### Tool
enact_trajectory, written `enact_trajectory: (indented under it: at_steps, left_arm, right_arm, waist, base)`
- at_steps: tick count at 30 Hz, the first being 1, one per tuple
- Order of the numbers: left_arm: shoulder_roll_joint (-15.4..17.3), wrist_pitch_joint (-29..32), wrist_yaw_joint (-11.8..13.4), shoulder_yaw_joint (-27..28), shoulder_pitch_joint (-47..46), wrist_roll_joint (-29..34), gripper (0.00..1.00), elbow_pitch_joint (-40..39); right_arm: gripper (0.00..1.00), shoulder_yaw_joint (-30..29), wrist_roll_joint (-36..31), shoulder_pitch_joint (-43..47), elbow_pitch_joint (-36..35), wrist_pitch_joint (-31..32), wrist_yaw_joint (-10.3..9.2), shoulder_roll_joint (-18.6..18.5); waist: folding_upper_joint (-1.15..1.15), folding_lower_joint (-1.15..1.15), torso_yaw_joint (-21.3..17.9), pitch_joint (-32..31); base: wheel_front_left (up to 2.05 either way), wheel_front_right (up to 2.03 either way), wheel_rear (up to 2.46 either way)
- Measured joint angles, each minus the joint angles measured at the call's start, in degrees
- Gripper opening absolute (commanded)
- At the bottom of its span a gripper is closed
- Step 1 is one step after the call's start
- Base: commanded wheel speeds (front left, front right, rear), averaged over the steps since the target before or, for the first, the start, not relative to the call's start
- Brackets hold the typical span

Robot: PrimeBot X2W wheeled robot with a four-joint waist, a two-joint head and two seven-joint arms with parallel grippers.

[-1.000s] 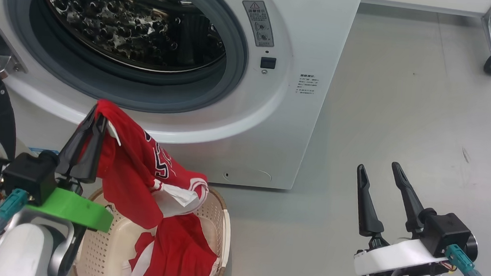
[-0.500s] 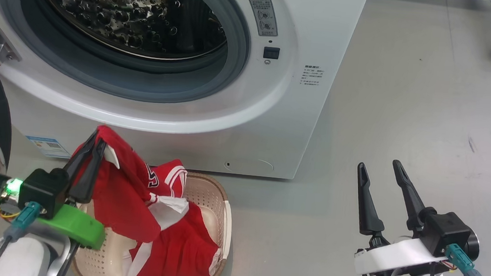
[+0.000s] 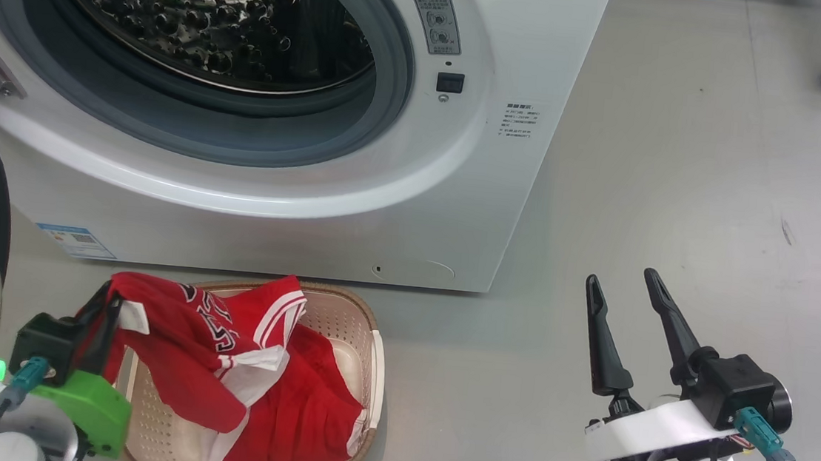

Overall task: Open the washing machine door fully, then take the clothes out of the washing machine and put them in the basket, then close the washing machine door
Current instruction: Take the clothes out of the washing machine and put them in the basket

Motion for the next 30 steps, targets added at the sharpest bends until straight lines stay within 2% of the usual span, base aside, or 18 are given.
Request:
enact_trajectory:
  at_steps: [6,11,16,30]
  left_arm:
    - [1.87,1.02,0.33,1.09,-0.02,0.10,0.00,1.94]
    - [2.05,2.26,0.14,-0.82,-0.23,1.42,0.00,2.97]
    - [1.14,4.00,-1.08,-4.15,-1.10,1.44,0.00,4.79]
    - [-1.70,6.51,-2.26,-7.56,-7.57,1.32,0.00,10.61]
  right_arm:
    - [1.00,0.29,-0.03,-0.44,-0.01,0.00,0.24,0.07]
    - [1.00,1.07,-0.38,-1.21,-0.05,0.00,0.43,0.05]
    - [1.00,1.88,-0.43,-2.47,-0.41,0.00,0.47,0.09]
    - [1.00,3.37,-0.42,-5.78,-1.71,0.00,0.13,0.16]
  waist:
    - [0.00,0.00,-0.42,0.90]
    - [0.00,0.00,-1.07,2.33]
    - [0.00,0.00,-2.11,4.52]
    - [0.00,0.00,-6.99,11.56]
  base:
    - [0.00,0.00,0.00]
    - [0.00,0.00,0.00]
    - [0.00,0.00,0.00]
    - [0.00,0.00,0.00]
